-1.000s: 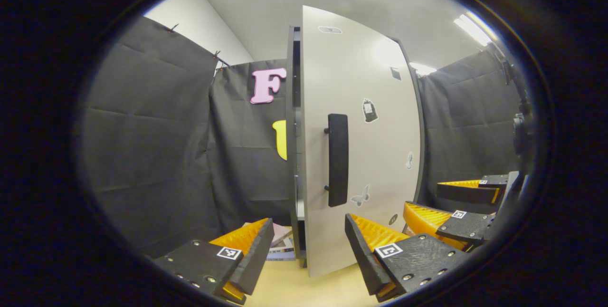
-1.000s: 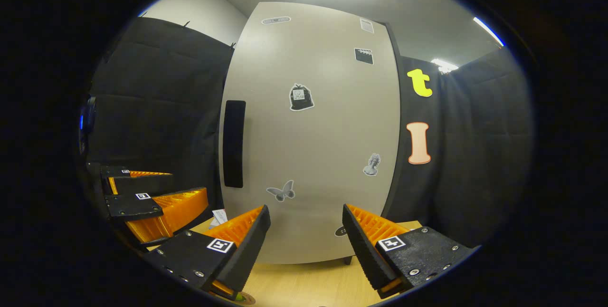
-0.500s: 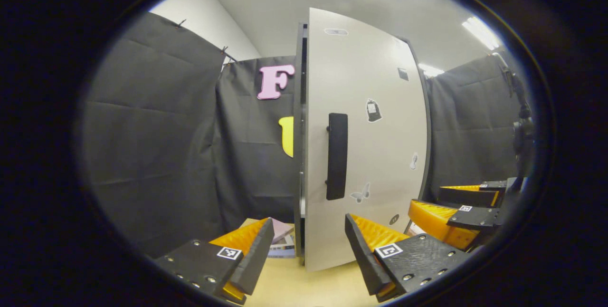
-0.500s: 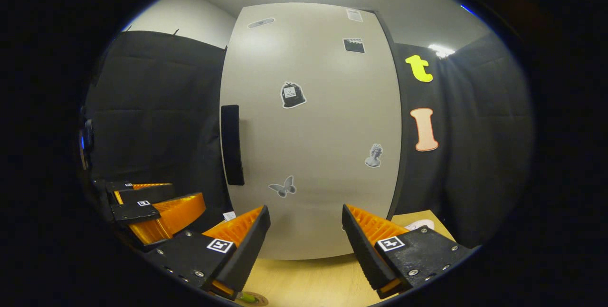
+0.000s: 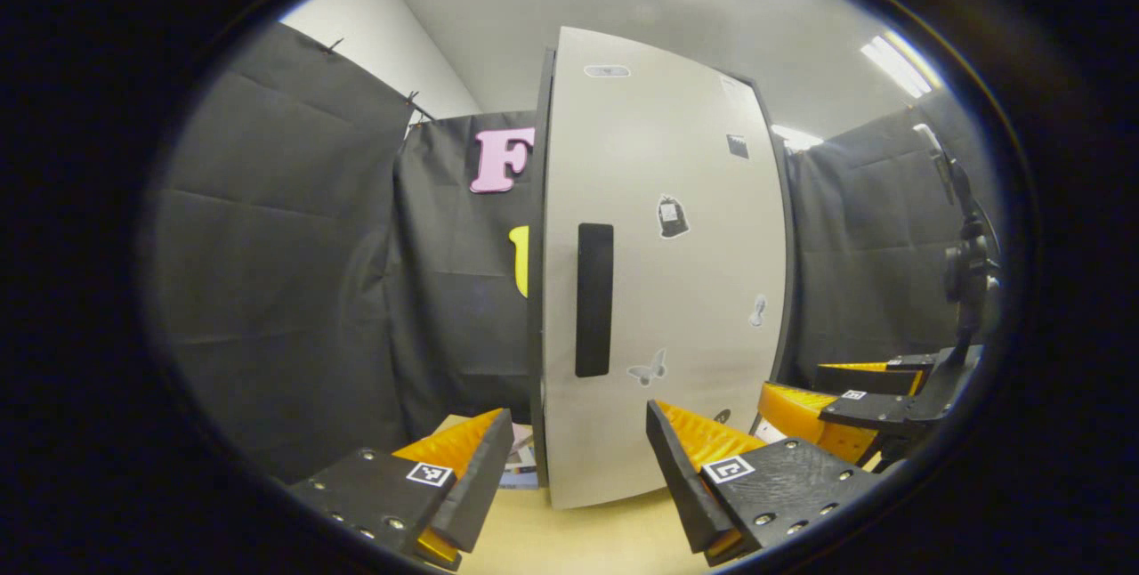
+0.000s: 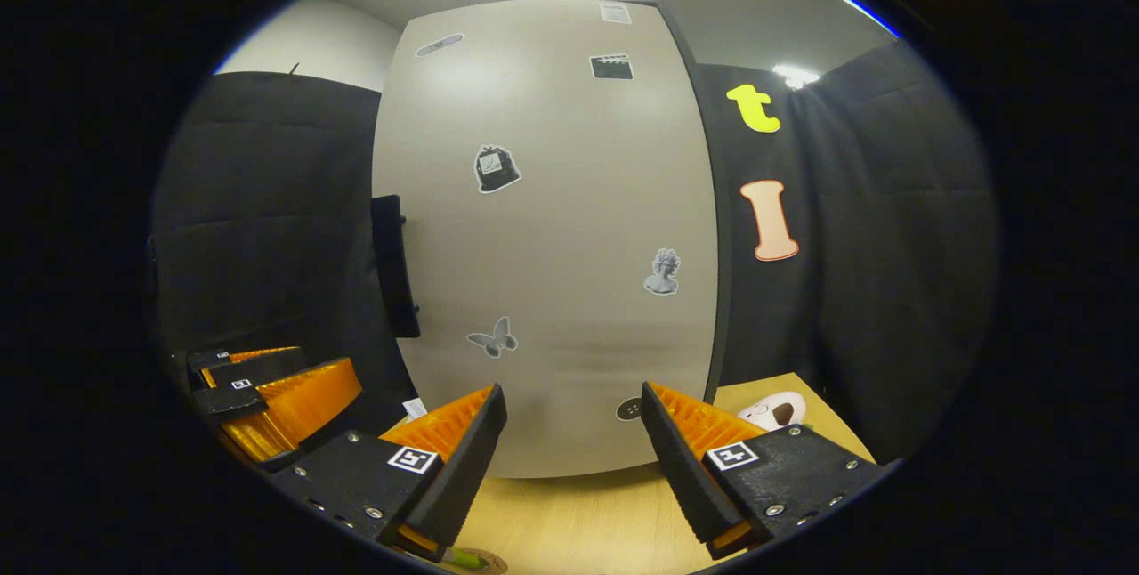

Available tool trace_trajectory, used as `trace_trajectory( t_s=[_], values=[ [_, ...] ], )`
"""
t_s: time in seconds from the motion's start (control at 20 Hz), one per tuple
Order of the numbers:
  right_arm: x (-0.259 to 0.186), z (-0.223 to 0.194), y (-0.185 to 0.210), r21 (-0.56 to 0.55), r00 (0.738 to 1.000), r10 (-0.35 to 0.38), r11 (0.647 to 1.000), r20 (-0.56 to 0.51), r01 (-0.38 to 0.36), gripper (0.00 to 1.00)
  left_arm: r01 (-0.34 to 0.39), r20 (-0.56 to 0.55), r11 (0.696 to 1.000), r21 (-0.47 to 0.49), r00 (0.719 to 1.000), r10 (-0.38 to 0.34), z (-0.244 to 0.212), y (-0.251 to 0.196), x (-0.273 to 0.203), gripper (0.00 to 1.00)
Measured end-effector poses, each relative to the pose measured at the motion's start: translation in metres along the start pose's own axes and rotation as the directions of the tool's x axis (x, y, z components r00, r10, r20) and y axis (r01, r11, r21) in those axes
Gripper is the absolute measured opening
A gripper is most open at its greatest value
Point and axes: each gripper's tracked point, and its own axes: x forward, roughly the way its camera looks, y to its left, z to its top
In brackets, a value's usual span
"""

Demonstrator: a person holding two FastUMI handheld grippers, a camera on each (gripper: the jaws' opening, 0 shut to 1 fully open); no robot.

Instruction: Open the cabinet door with the right hand, grasp the bottle in the cabinet with the left hand and place it on the coaster, then close the cabinet door with the right hand.

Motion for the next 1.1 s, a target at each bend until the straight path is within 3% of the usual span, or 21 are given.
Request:
trace_trajectory(
  t_s=[0.1, 0.15, 0.35, 0.4, 1.1],
  values=[
    [-0.003, 0.006, -0.008, -0.008, 1.000, -0.019, 1.000, 0.021, 0.019, 0.94, 0.004, 0.014, 1.000, 0.009, 1.000, -0.004, 0.009, -0.002, 0.002, 0.93],
    [-0.004, 0.007, -0.012, -0.008, 0.999, -0.027, 1.000, 0.025, 0.027, 0.94, 0.005, 0.017, 1.000, 0.012, 1.000, -0.005, 0.010, -0.003, 0.005, 0.86],
    [-0.009, 0.011, -0.018, -0.009, 0.998, -0.051, 0.999, 0.033, 0.051, 0.94, 0.023, 0.032, 1.000, 0.004, 0.999, -0.023, 0.016, -0.009, 0.008, 0.93],
    [-0.010, 0.013, -0.018, -0.009, 0.998, -0.054, 0.998, 0.040, 0.054, 0.94, 0.027, 0.032, 1.000, 0.004, 0.999, -0.027, 0.017, -0.010, 0.007, 0.86],
    [-0.017, 0.027, -0.003, -0.020, 0.994, -0.060, 0.998, 0.088, 0.062, 0.91, -0.004, 0.060, 1.000, 0.012, 0.998, 0.003, 0.024, -0.016, -0.002, 0.86]
  ],
)
